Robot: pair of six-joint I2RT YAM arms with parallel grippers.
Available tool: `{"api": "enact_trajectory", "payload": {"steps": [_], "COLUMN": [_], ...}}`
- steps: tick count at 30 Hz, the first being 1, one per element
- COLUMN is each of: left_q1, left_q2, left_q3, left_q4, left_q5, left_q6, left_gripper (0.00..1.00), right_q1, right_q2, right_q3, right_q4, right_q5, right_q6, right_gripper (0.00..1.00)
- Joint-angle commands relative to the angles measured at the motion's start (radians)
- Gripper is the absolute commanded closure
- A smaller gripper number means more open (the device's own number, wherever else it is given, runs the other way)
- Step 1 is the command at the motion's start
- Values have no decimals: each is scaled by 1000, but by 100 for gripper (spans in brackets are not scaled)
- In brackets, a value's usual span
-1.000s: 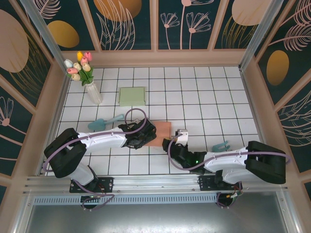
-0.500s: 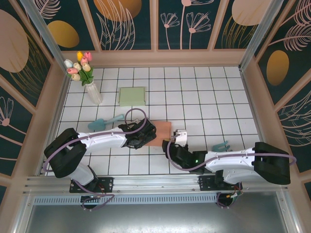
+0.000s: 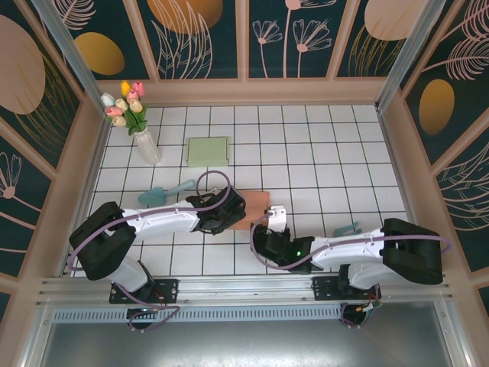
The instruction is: Fold the paper box
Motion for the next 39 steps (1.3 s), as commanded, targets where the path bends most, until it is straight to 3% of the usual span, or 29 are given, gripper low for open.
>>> {"api": "enact_trajectory", "payload": {"steps": [1,10,17,28,39], "left_q1": [3,4,4,4,2], "left_q2": [20,31,37,52,52], "left_q3": [-30,-26,-25,-28,-31], "left_q4": [-78,-81,-76,-72,-76], "left_q5": [-42,-43,-43,-47,-58], "left_q6": [-1,5,7,12,10], "left_gripper": [27,28,28,28,28], "right_q1": [-29,-97,-114,-106,-56], "right_q2": [-25,-24,15,46,89], "right_q3": [-34,-103,-109,-116,-148], "right_q4": [67,195,263,279,305], "right_q5": [-48,-170,-249,-231,-179], "right_q6": [-27,-43,-53,-42,-3], "right_gripper": [44,45,52,61,64]}}
